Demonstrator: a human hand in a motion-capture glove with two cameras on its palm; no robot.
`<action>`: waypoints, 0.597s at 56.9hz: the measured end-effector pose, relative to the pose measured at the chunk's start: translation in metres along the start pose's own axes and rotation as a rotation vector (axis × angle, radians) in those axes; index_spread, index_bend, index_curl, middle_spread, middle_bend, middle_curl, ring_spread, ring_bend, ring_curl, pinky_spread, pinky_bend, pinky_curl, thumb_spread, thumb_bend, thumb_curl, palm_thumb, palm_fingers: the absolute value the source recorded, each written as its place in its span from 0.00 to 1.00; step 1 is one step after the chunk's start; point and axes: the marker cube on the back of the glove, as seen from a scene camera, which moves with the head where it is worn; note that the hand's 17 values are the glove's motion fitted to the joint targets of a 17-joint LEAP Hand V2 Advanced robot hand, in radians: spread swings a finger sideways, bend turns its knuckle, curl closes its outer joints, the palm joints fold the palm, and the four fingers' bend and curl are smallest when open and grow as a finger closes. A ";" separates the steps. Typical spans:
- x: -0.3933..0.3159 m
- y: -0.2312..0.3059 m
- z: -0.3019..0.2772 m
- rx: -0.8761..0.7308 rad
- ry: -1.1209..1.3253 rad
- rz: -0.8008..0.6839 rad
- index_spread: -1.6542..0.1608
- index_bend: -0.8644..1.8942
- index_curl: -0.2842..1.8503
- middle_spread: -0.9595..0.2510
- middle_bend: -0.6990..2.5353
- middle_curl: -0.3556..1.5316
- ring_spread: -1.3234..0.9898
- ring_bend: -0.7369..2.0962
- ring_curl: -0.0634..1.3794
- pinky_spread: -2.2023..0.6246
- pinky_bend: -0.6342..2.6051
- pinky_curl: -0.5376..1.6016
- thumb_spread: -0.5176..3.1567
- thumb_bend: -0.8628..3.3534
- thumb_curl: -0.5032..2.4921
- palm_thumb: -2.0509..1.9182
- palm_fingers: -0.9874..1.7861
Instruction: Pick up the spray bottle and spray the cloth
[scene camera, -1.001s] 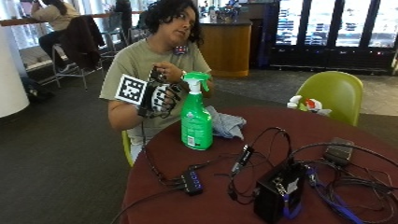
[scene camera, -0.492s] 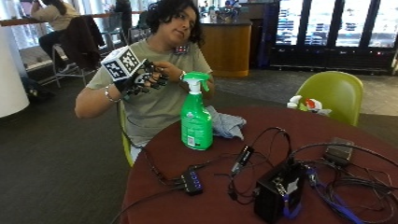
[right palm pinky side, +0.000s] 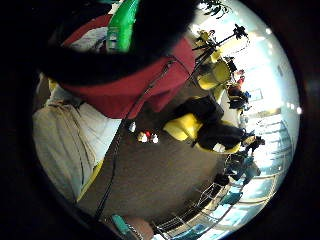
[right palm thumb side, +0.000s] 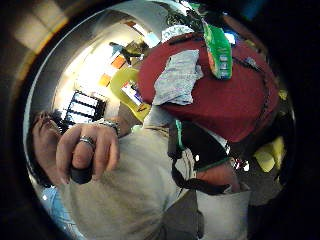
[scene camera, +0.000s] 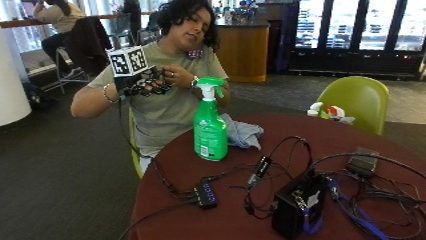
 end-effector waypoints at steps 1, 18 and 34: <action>0.000 -0.001 0.000 0.002 -0.002 -0.001 0.67 0.37 0.28 0.75 0.27 0.36 0.55 0.36 0.26 0.86 0.28 0.41 0.46 0.20 0.33 0.65 0.46; 0.021 -0.071 0.016 0.107 -0.292 0.137 0.69 0.37 0.27 0.77 0.27 0.36 0.55 0.37 0.27 0.86 0.28 0.41 0.45 0.20 0.32 0.67 0.48; 0.024 -0.178 0.032 0.456 -0.950 0.296 0.77 0.35 0.25 0.83 0.27 0.36 0.56 0.39 0.28 0.86 0.30 0.42 0.43 0.20 0.32 0.70 0.47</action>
